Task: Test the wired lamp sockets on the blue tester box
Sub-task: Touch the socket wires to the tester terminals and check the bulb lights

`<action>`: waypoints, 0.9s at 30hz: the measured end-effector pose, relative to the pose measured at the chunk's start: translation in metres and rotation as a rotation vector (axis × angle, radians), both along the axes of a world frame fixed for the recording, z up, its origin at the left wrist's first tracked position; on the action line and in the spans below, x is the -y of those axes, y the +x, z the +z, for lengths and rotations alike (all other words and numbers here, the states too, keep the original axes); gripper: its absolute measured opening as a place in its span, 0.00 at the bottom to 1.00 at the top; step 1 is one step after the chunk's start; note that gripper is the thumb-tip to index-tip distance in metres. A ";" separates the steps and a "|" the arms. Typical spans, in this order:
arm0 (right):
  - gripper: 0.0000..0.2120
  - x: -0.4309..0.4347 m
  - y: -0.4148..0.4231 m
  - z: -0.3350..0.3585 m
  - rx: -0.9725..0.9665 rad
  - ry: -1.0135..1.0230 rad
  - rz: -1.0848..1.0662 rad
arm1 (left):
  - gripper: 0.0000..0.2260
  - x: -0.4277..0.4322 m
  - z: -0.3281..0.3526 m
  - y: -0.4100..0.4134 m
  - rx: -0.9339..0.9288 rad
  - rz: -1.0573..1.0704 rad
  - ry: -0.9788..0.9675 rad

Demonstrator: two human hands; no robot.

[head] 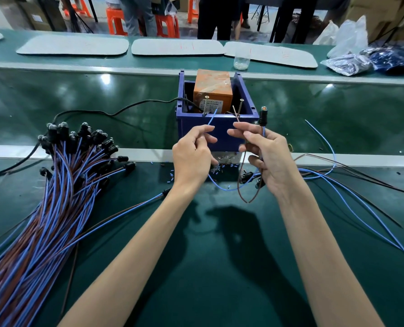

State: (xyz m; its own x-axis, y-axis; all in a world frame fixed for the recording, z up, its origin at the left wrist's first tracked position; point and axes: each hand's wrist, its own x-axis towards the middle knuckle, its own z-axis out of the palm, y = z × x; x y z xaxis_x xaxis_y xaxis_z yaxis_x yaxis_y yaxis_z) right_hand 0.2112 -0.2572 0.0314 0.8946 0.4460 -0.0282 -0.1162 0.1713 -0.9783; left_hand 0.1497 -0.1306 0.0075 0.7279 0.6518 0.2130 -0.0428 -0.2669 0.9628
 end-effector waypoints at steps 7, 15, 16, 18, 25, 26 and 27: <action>0.14 -0.004 -0.003 -0.003 -0.015 -0.032 0.049 | 0.13 -0.004 0.001 0.003 -0.058 -0.055 -0.047; 0.17 -0.008 -0.003 -0.009 -0.009 -0.048 0.015 | 0.17 -0.003 0.003 0.002 -0.059 -0.069 -0.077; 0.17 -0.008 -0.003 -0.009 -0.015 -0.044 0.009 | 0.17 -0.003 0.003 0.002 -0.060 -0.071 -0.081; 0.17 -0.007 -0.002 -0.010 -0.019 -0.029 0.003 | 0.18 -0.004 0.003 0.002 -0.066 -0.070 -0.091; 0.16 -0.001 -0.002 -0.004 -0.006 -0.014 -0.018 | 0.17 -0.003 0.005 -0.001 -0.072 -0.009 -0.126; 0.15 0.000 -0.001 -0.003 -0.010 -0.001 -0.027 | 0.17 -0.003 0.006 -0.001 -0.069 0.005 -0.130; 0.15 0.001 -0.001 -0.003 -0.015 0.011 -0.035 | 0.17 -0.003 0.006 -0.001 -0.066 0.017 -0.135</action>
State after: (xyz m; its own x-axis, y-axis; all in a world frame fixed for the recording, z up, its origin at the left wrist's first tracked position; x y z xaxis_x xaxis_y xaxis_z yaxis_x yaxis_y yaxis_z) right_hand 0.2103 -0.2582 0.0289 0.9090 0.4151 -0.0366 -0.1244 0.1866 -0.9745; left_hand 0.1486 -0.1279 0.0133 0.7263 0.6834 0.0747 0.0247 -0.1345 0.9906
